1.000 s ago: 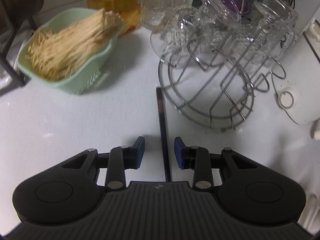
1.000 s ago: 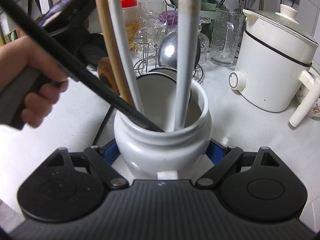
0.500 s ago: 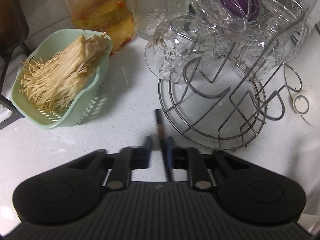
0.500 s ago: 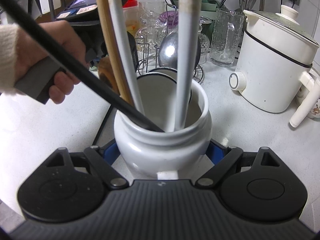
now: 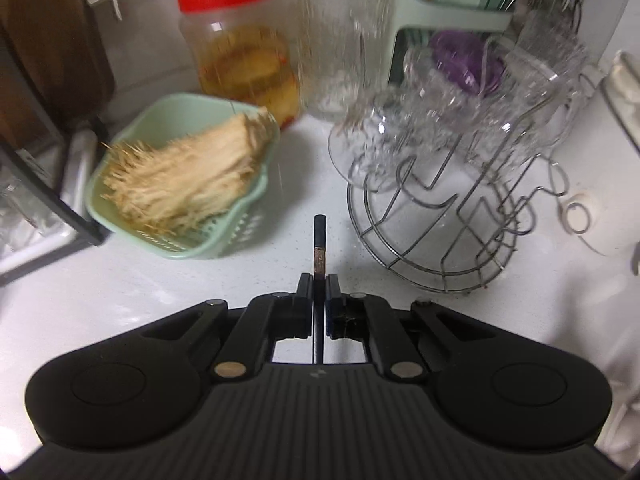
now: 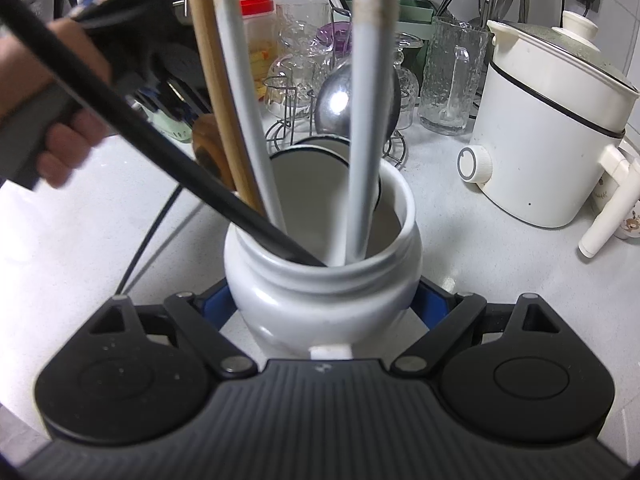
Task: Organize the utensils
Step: 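Lift the black chopstick with the left tool and carry it over the mug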
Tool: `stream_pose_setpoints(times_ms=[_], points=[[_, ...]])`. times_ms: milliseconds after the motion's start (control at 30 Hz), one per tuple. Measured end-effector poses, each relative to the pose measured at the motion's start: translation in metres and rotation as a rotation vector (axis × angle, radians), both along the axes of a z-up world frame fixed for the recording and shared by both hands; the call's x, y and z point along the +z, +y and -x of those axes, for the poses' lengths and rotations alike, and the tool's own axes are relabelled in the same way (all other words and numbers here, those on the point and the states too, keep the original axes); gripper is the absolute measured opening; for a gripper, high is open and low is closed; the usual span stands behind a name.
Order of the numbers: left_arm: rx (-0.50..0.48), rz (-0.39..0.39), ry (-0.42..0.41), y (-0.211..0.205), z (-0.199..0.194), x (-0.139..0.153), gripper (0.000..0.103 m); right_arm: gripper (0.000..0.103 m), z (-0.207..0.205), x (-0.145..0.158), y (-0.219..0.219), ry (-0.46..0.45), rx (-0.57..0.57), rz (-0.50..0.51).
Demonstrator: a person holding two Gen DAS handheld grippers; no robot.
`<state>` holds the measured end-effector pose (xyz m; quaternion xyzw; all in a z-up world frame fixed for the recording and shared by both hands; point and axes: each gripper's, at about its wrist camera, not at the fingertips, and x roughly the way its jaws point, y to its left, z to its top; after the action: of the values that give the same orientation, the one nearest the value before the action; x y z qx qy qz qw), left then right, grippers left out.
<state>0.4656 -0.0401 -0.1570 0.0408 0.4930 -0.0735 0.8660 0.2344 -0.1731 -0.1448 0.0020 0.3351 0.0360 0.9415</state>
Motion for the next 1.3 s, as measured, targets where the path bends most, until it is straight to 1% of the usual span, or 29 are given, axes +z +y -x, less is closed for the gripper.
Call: stream_pose_setpoints(times_ms=[100, 200, 333, 467, 733, 833, 1300], points=[[0.009, 0.019, -0.038, 0.008, 0.013, 0.019, 0.007, 0.092, 0.001, -0.001, -0.005, -0.007, 0.0, -0.031], [0.011, 0.028, -0.079, 0.014, 0.03, 0.036, 0.006, 0.092, 0.006, 0.001, -0.003, -0.042, 0.01, -0.018], [0.009, 0.06, -0.129, 0.021, 0.05, 0.06, 0.007, 0.092, 0.009, 0.005, -0.002, -0.076, 0.009, -0.006], [0.015, 0.098, -0.166, 0.025, 0.069, 0.077, 0.006, 0.092, 0.006, 0.008, -0.001, -0.087, 0.007, 0.008], [0.008, 0.165, -0.208, 0.02, 0.097, 0.098, 0.006, 0.091, 0.002, 0.006, 0.005, -0.088, 0.03, 0.049], [0.003, 0.187, -0.218, 0.017, 0.102, 0.104, 0.006, 0.091, 0.002, 0.006, 0.005, -0.085, 0.033, 0.042], [-0.058, 0.226, -0.275, -0.003, 0.113, 0.131, 0.006, 0.092, 0.002, 0.005, 0.006, -0.091, 0.02, 0.046]])
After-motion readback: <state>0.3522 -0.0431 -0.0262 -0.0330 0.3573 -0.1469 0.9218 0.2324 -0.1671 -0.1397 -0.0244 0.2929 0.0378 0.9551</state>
